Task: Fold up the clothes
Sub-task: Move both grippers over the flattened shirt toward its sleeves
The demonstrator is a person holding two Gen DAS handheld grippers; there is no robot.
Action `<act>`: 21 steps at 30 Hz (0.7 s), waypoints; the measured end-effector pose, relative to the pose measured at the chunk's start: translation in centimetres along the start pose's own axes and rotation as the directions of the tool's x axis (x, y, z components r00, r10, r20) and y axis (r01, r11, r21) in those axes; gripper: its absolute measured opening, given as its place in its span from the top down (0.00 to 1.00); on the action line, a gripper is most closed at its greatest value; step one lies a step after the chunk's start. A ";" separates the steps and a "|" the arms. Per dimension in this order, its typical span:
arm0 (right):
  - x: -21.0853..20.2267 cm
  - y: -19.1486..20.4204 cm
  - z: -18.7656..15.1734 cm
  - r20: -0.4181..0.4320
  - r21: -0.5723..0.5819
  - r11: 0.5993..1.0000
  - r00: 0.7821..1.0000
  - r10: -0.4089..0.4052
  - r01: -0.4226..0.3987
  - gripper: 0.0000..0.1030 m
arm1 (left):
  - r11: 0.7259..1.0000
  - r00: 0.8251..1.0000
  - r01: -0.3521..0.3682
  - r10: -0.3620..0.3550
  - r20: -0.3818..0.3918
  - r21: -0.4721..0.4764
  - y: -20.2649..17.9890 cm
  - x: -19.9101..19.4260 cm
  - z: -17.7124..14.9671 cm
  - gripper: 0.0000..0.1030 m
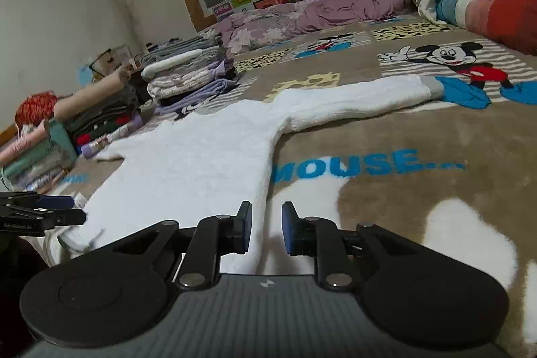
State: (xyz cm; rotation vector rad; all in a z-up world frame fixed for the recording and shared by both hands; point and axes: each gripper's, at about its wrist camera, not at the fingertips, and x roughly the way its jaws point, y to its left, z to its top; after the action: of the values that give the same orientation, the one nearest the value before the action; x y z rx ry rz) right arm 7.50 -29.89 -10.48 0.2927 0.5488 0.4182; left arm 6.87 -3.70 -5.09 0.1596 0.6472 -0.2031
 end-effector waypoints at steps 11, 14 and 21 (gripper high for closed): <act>3.1 2.6 -0.1 -0.048 -0.183 0.977 0.994 0.101 -0.108 0.79 | 0.989 0.993 0.113 -0.114 0.015 0.095 -8.3 9.8 10.4 0.71; 4.0 3.0 -0.6 -0.109 -0.227 0.967 0.990 0.091 -0.114 0.79 | 0.985 0.989 0.151 -0.151 -0.008 0.079 -10.7 13.4 12.4 0.74; 3.8 1.0 0.0 -0.166 -0.170 0.965 0.972 0.169 -0.197 0.82 | 0.960 0.967 0.232 -0.210 -0.141 0.155 -12.8 18.5 12.3 0.73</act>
State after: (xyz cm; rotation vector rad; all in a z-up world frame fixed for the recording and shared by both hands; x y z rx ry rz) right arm 10.08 -27.30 -11.80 0.1329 0.6275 0.6715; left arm 25.41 -21.25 -7.84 0.2665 0.7711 -0.4686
